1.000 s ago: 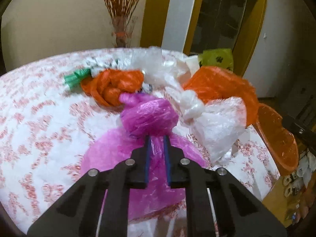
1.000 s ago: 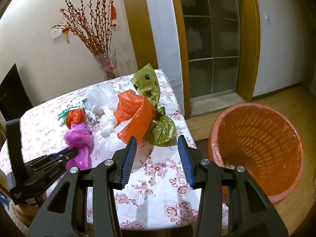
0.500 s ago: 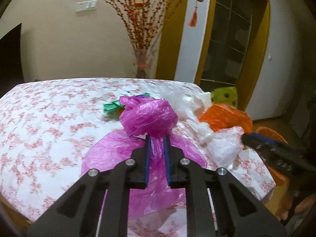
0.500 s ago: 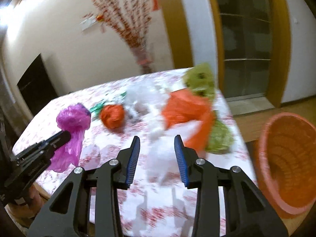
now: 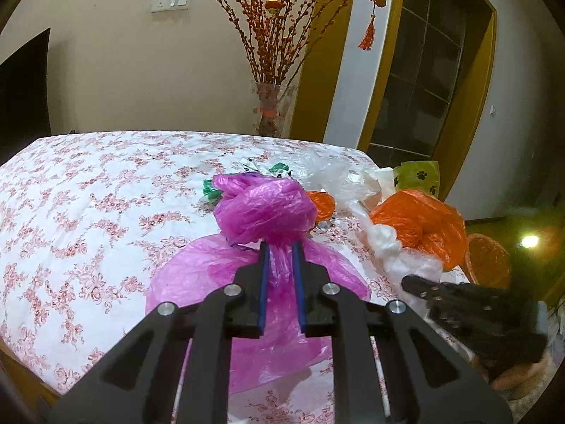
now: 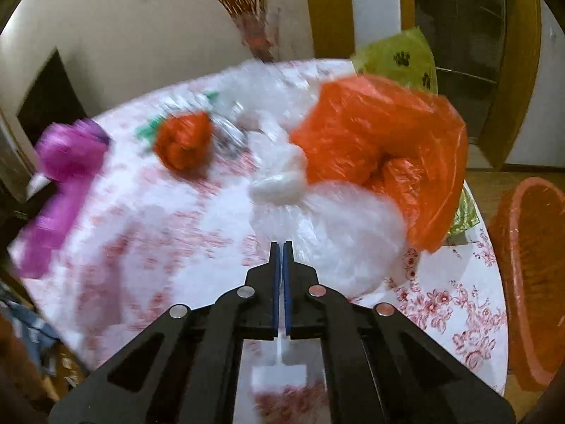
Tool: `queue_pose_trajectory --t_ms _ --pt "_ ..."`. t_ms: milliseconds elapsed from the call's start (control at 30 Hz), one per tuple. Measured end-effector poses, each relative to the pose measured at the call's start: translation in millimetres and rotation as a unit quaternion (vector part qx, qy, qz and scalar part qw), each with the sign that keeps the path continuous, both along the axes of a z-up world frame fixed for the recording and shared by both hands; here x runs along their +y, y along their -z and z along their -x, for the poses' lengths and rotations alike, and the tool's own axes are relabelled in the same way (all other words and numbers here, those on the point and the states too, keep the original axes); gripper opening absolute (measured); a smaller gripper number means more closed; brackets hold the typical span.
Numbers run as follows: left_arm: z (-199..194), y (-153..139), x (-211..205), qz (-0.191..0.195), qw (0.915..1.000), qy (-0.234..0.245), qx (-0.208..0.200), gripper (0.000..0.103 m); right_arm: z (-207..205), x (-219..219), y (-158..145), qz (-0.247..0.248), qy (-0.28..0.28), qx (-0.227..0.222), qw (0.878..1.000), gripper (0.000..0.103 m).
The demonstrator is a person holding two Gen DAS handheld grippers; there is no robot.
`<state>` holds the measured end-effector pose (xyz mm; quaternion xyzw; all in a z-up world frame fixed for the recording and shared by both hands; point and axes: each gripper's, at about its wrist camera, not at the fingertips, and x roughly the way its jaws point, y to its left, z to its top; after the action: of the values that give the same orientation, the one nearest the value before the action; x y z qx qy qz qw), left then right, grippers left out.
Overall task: Collect trash
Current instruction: 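Grasp the tied white bag with the right tool while the left tool holds the pink bag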
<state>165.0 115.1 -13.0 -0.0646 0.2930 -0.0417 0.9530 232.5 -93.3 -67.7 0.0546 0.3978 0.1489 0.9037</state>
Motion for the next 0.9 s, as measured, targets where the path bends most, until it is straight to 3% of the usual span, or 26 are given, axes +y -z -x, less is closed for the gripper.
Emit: queue_pose_trajectory --t_ms 233,433,633,900 --pt "0.0 -4.6 -14.2 -0.005 0.9998 0.017 -0.006 0.014 35.2 -23.6 -55.7 -0.052 0.003 -0.081 0.995 0.001" --pt "-0.3 -12.8 -40.0 -0.006 0.9986 0.051 -0.015 0.014 54.6 -52.5 -88.1 -0.042 0.043 -0.137 0.989 0.001" --pt "-0.8 -26.3 -81.5 -0.007 0.9945 0.1 -0.03 0.014 73.1 -91.1 -90.4 -0.005 0.119 -0.162 0.98 0.001" --pt "0.5 -37.6 -148.9 0.006 0.984 0.174 -0.04 0.014 98.4 -159.4 -85.5 0.032 0.235 -0.173 0.956 0.001"
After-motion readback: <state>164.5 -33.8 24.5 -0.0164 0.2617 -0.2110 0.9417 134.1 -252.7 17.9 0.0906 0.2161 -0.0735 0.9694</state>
